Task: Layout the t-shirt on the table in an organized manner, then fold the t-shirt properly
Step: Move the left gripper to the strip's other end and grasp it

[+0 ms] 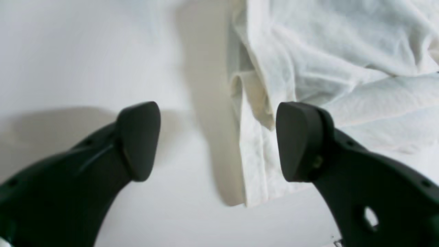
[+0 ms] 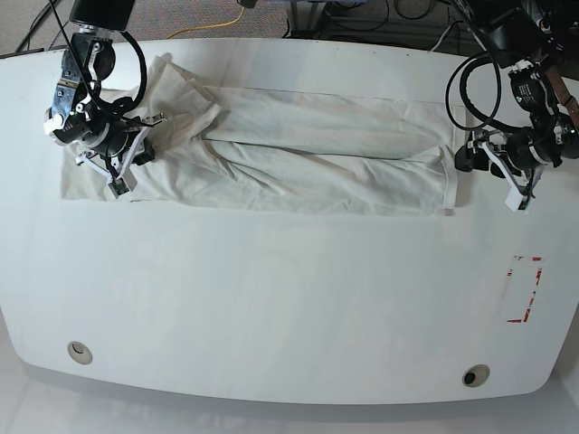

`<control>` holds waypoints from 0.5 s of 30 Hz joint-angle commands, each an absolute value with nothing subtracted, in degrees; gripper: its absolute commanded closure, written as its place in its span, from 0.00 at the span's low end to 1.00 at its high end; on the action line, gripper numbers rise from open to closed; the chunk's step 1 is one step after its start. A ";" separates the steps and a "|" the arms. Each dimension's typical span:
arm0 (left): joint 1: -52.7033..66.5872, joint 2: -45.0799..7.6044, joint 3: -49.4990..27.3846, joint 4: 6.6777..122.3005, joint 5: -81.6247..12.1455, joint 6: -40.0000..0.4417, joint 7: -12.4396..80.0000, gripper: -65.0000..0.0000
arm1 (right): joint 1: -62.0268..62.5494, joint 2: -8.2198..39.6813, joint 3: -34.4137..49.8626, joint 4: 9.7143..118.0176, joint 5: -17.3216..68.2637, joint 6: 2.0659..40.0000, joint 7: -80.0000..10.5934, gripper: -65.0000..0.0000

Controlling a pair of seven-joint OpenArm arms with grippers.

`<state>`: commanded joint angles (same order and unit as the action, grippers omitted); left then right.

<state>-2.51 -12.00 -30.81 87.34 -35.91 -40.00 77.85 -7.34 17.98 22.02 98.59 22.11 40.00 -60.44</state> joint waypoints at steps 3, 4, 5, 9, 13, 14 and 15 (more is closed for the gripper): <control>-2.24 -11.38 -28.00 87.34 -35.91 -40.00 76.79 0.24 | -7.34 17.98 22.02 98.59 22.20 40.00 -60.44 0.91; -1.71 -10.95 -27.21 87.34 -35.91 -40.00 76.35 0.24 | -7.34 17.98 22.02 98.59 22.20 40.00 -60.44 0.91; -1.10 -10.51 -26.33 87.69 -35.91 -40.00 75.56 0.24 | -7.34 17.89 22.02 98.59 22.29 40.00 -60.44 0.91; -0.31 -9.71 -25.45 87.43 -35.91 -40.00 74.42 0.24 | -7.34 17.89 22.02 98.68 22.29 40.00 -60.44 0.92; -0.22 -8.48 -25.45 87.34 -35.74 -40.00 74.42 0.24 | -7.34 17.89 22.02 98.68 22.29 40.00 -60.44 0.92; -0.13 -8.48 -25.36 87.34 -35.74 -40.00 74.42 0.24 | -7.34 17.89 22.02 98.77 22.29 40.00 -60.44 0.92; -0.04 -8.22 -25.36 87.25 -35.65 -40.00 74.42 0.24 | -7.34 17.89 22.02 98.77 22.29 40.00 -60.44 0.92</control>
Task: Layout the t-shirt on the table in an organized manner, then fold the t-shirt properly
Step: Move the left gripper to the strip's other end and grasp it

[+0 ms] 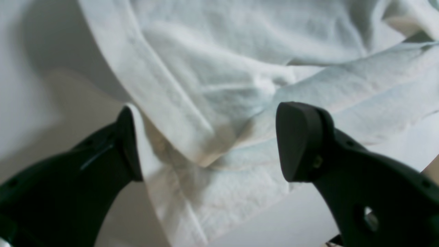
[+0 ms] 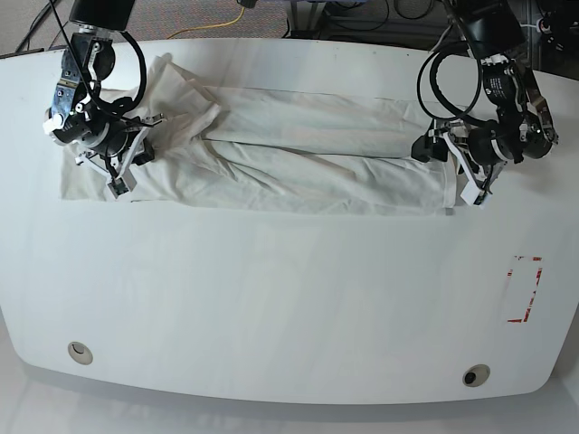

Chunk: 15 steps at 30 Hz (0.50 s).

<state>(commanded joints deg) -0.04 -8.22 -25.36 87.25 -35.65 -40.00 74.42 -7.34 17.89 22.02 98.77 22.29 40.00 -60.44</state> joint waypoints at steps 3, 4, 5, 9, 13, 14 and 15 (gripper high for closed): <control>-0.04 -8.04 -24.04 87.16 -34.77 -40.00 74.42 0.24 | -7.43 17.89 22.02 98.77 22.29 40.00 -60.44 0.92; -0.04 -8.04 -23.69 87.16 -34.42 -40.00 74.42 0.24 | -7.43 17.89 22.02 98.68 22.29 40.00 -60.44 0.92; -0.13 -7.96 -23.25 87.16 -33.80 -40.00 74.42 0.24 | -7.43 17.89 22.11 98.68 22.29 40.00 -60.44 0.92; -0.22 -7.87 -22.55 87.16 -32.22 -40.00 74.42 0.27 | -7.43 17.89 22.11 98.68 22.29 40.00 -60.44 0.92; -0.40 -7.87 -22.46 87.25 -31.96 -40.00 74.42 0.43 | -7.43 17.89 22.11 98.68 22.29 40.00 -60.44 0.92; -0.40 -7.87 -22.46 87.25 -31.96 -40.00 74.42 0.50 | -7.43 17.89 22.11 98.59 22.29 40.00 -60.44 0.92; -0.40 -7.87 -22.46 87.25 -31.96 -40.00 74.42 0.53 | -7.43 17.89 22.11 98.59 22.29 40.00 -60.44 0.92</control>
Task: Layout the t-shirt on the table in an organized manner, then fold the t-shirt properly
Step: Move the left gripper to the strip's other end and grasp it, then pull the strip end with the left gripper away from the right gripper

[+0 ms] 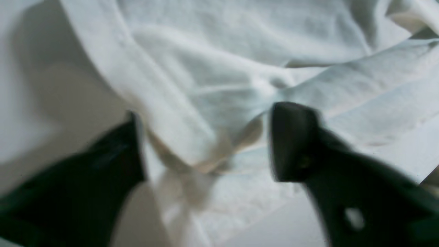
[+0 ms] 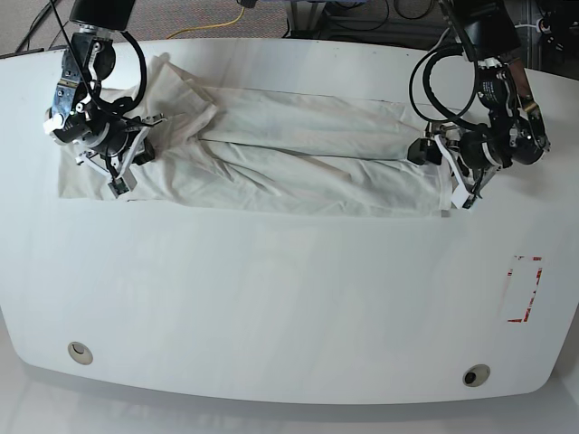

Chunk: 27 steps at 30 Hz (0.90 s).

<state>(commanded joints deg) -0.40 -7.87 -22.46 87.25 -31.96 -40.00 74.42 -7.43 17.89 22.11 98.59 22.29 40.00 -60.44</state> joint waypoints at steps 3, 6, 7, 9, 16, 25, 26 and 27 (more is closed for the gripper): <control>-0.48 -7.87 -22.46 87.34 -31.96 -40.00 74.33 0.70 | -7.43 17.89 22.11 98.59 22.29 40.00 -60.44 0.92; -0.48 -8.13 -22.64 87.78 -31.96 -40.00 73.45 0.81 | -7.43 17.89 22.11 98.59 22.29 40.00 -60.44 0.92; -0.48 -8.13 -22.64 87.96 -31.96 -40.00 72.92 0.82 | -7.43 17.89 22.11 98.59 22.29 40.00 -60.44 0.92; -0.31 -8.40 -22.73 89.19 -31.87 -40.00 71.52 0.83 | -7.43 17.89 22.11 98.59 22.29 40.00 -60.44 0.92; -0.13 -12.00 -23.87 93.85 -31.87 -40.00 70.99 0.83 | -7.43 17.89 22.11 98.95 22.37 40.00 -60.62 0.92; -0.48 -17.19 -27.38 94.90 -32.22 -40.00 73.10 0.83 | -8.92 15.87 21.76 102.46 22.37 40.00 -60.79 0.92; -0.48 -17.71 -28.62 94.90 -32.22 -40.00 74.33 0.83 | -9.10 15.25 20.97 103.60 22.20 40.00 -60.79 0.92; -0.75 -17.89 -29.49 95.16 -32.22 -40.00 74.95 0.83 | -9.10 15.08 20.09 104.04 22.02 40.00 -60.79 0.92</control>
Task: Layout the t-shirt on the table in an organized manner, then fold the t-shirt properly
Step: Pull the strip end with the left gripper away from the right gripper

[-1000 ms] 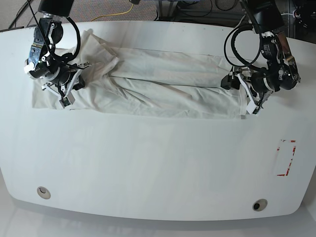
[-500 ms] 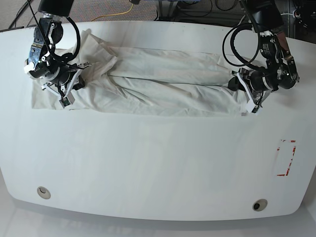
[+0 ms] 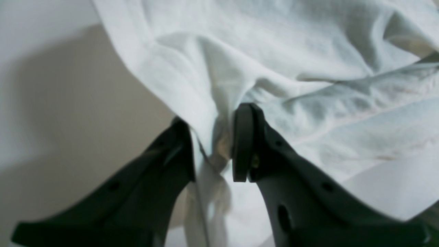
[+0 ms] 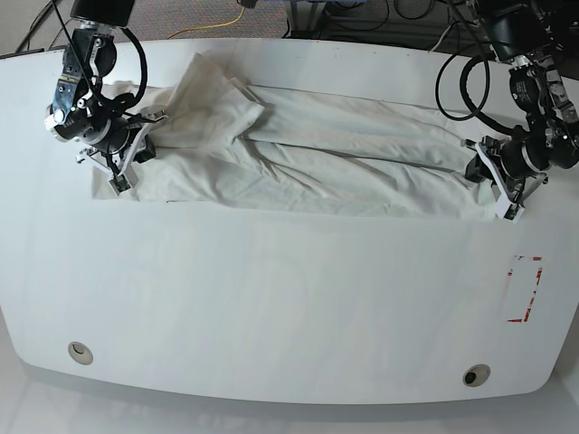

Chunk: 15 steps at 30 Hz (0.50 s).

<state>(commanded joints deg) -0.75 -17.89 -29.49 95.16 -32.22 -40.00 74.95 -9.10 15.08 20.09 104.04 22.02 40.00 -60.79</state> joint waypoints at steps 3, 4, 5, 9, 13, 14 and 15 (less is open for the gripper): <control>-1.71 -17.89 -31.08 97.27 -32.22 -40.00 76.44 0.83 | -9.19 15.08 17.98 104.22 21.85 40.00 -60.79 0.92; -1.71 -17.89 -31.34 98.07 -32.22 -40.00 76.97 0.83 | -9.19 14.90 17.63 104.13 21.85 40.00 -60.79 0.92; -1.71 -17.89 -31.60 99.21 -32.22 -40.00 77.49 0.83 | -9.45 14.73 17.27 104.04 21.76 40.00 -60.79 0.92; -1.71 -17.89 -31.60 102.20 -32.22 -40.00 77.93 0.83 | -9.98 13.14 17.19 104.04 21.76 40.00 -60.53 0.92; -1.98 -17.89 -31.34 104.48 -32.22 -40.00 78.20 0.83 | -9.89 11.74 17.10 102.64 20.18 40.00 -60.53 0.92; -2.07 -17.89 -31.34 105.01 -32.22 -40.00 78.90 0.83 | -9.89 11.56 17.10 101.85 19.56 40.00 -60.44 0.92; -2.33 -17.80 -31.34 105.36 -32.22 -40.00 79.87 0.83 | -9.89 11.47 17.10 101.32 19.12 40.00 -60.44 0.92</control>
<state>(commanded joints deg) -2.33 -17.80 -31.34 105.36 -32.22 -40.00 79.87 -9.89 11.47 17.10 101.32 19.12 40.00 -60.44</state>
